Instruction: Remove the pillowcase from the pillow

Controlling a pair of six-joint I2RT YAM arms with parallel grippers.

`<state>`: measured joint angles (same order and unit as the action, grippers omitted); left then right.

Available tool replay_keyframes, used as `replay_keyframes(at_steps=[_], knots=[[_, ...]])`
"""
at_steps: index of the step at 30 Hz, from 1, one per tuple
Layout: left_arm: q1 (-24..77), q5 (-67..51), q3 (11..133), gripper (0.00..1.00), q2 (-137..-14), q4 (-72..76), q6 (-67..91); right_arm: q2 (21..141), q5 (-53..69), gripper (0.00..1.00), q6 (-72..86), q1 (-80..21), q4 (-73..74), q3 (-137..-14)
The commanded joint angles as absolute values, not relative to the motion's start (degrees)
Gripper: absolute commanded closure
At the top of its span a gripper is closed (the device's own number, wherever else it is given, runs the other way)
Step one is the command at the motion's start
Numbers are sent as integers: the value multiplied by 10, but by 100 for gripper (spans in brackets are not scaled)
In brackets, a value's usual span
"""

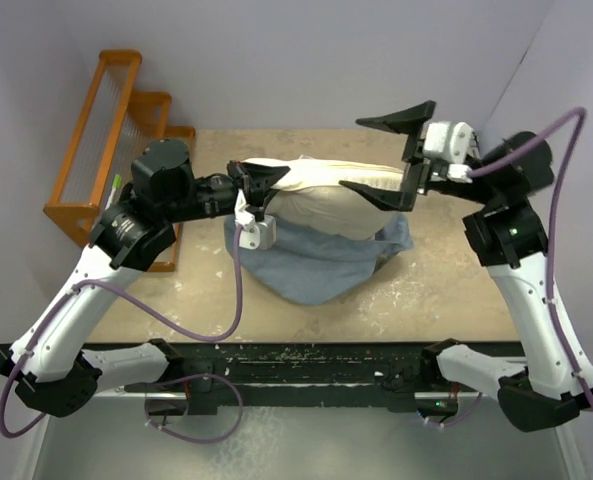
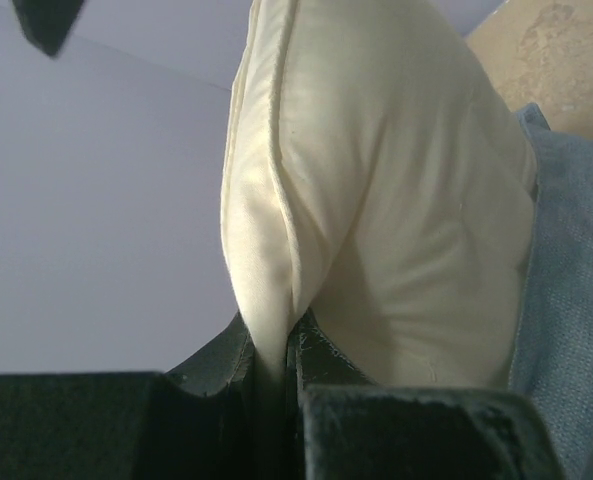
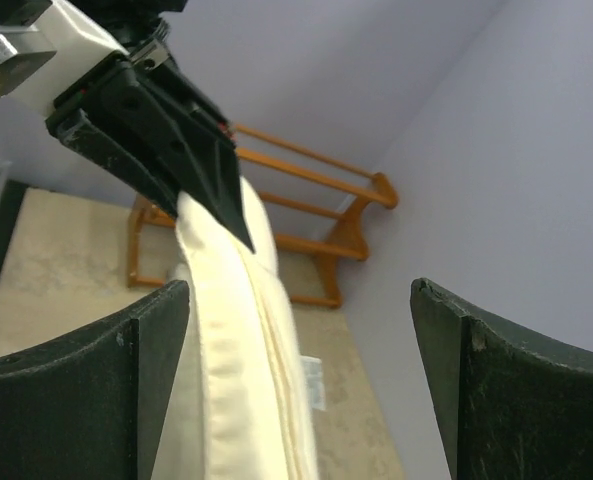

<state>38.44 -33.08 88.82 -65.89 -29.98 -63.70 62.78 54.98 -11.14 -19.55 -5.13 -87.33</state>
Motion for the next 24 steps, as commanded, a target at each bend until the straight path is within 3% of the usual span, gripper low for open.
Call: replay_keyframes(at_steps=[1,7,10,14,15,16,17,18,20,21,24], knots=[[392,-354,906,100,-666,-215,-698,678,517,8,-187,-242,136,-904],[396,-325,907,100,-685,-215,-716,744,391,11,-231,-314,278,-944],[400,-340,905,100,-680,-215,-718,766,280,15,-252,-335,293,-946],[404,-334,902,100,-676,-216,-721,774,245,24,-272,-351,295,-936],[404,-329,901,100,-676,-214,-718,776,246,35,-272,-354,294,-935],[404,-323,899,100,-675,-207,-706,779,245,56,-272,-356,289,-934],[404,-314,896,100,-675,-191,-684,780,234,84,-267,-357,278,-931],[404,-292,894,74,-674,-174,-643,778,208,100,-256,-356,257,-923],[404,-233,903,9,-677,-160,-527,759,165,100,-194,-347,190,-890],[404,-198,912,1,-682,-182,-481,741,162,100,-163,-329,140,-867],[352,-160,916,1,-682,-275,-373,678,249,100,-36,-216,-7,-801]])
